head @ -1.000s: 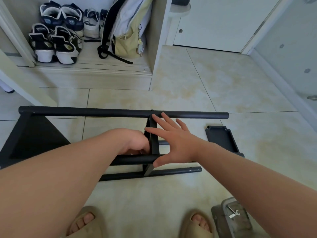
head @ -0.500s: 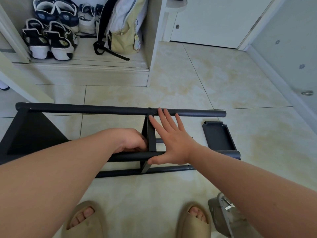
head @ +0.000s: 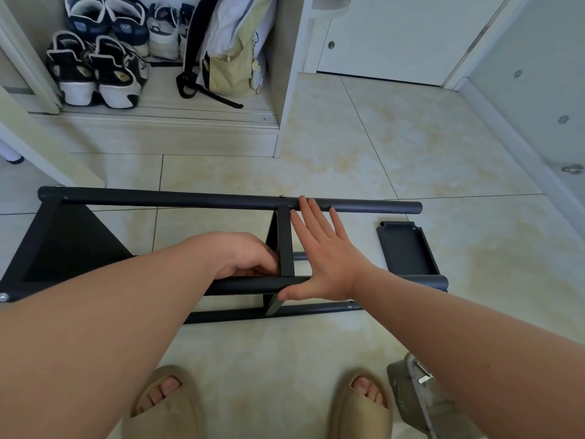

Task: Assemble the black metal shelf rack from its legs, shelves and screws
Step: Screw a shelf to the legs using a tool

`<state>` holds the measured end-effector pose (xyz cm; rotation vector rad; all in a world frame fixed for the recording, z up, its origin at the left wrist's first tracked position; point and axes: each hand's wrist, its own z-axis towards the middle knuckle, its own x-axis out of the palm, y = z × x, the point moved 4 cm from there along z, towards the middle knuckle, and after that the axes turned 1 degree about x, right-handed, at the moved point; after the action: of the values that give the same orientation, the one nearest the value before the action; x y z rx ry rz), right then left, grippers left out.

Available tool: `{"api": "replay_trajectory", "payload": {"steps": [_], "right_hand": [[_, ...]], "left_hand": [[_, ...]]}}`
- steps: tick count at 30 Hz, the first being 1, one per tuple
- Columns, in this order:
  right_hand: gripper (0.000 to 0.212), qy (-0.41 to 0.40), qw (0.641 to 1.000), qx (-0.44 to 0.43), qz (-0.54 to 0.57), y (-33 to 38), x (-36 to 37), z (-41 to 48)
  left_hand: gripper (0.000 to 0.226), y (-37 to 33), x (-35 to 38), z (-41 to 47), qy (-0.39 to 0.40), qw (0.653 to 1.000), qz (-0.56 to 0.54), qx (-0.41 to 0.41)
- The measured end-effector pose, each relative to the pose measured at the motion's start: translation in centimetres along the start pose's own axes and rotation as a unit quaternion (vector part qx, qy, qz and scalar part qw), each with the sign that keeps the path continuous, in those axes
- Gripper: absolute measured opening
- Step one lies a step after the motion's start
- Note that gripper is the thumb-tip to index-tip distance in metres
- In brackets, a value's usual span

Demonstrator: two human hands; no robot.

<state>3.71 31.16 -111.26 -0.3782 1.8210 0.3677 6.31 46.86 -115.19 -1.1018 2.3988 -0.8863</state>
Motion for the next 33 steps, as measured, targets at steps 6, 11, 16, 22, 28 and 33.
{"api": "replay_trajectory", "payload": {"steps": [6, 11, 16, 22, 28, 33], "right_hand": [[0.140, -0.003, 1.000, -0.001, -0.008, -0.05, -0.04, 0.03], [0.139, -0.004, 1.000, 0.001, -0.013, -0.01, -0.08, 0.01], [0.139, -0.007, 1.000, 0.002, -0.009, -0.01, -0.12, -0.07], [0.140, -0.009, 1.000, 0.002, -0.004, 0.01, -0.06, -0.05], [0.138, -0.010, 1.000, 0.002, 0.001, 0.01, -0.10, -0.04], [0.137, -0.014, 1.000, 0.000, 0.005, -0.05, -0.17, -0.10]], "left_hand": [[0.019, 0.13, -0.03, 0.18, -0.019, 1.000, 0.006, -0.008], [0.015, 0.32, -0.24, 0.28, -0.026, 1.000, 0.007, -0.016], [0.018, 0.38, -0.25, 0.34, -0.003, 1.000, -0.013, -0.017], [0.021, 0.29, -0.13, 0.42, 0.005, 1.000, -0.020, 0.004], [0.021, 0.38, -0.26, 0.32, 0.028, 0.999, -0.016, -0.001], [0.017, 0.39, -0.17, 0.53, 0.010, 1.000, 0.027, -0.004]]}}
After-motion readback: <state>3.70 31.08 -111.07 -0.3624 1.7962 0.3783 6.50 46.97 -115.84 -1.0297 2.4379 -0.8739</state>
